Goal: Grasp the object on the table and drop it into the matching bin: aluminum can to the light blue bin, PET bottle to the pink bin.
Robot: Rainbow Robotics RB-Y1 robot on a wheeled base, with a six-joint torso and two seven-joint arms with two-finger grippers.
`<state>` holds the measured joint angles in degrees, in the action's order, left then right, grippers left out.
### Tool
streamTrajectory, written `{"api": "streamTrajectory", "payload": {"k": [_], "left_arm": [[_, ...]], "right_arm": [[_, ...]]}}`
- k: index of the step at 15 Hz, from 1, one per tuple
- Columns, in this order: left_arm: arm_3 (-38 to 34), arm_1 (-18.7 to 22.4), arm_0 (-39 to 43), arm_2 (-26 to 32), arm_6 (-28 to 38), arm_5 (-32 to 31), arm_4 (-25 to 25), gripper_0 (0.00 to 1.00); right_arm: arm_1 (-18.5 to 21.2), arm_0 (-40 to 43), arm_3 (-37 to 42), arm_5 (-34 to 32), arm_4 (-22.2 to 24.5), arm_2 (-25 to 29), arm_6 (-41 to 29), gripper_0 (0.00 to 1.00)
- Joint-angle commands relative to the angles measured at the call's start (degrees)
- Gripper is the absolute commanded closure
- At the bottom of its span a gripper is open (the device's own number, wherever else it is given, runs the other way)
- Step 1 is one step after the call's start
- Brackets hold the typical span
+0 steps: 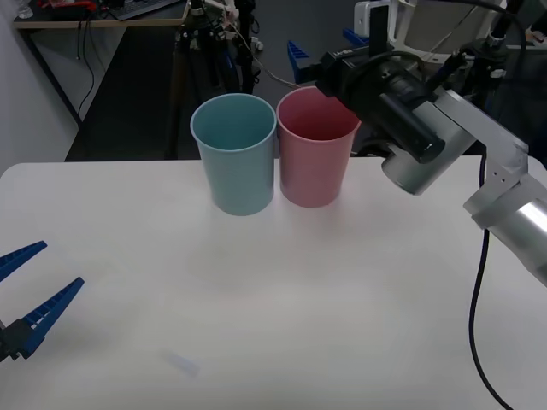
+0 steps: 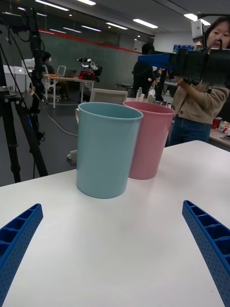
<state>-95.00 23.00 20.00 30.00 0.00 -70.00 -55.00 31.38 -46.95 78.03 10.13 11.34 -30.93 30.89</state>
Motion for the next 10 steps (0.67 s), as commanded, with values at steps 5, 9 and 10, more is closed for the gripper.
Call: {"api": "streamTrajectory", "payload": {"k": [5, 9, 10], "left_arm": [[0.0, 0.0, 0.0, 0.0, 0.0, 0.0, 0.0, 0.0], [0.0, 0.0, 0.0, 0.0, 0.0, 0.0, 0.0, 0.0], [0.0, 0.0, 0.0, 0.0, 0.0, 0.0, 0.0, 0.0]], "right_arm": [[5.8, 3.5, 6.4, -1.3, -2.0, 0.3, 0.5, 0.0], [13.4, 8.8, 14.3, -4.5, -6.3, 0.3, 1.1, 0.0], [15.6, 10.8, 17.0, -5.3, -6.9, 0.3, 1.2, 0.0]]}}
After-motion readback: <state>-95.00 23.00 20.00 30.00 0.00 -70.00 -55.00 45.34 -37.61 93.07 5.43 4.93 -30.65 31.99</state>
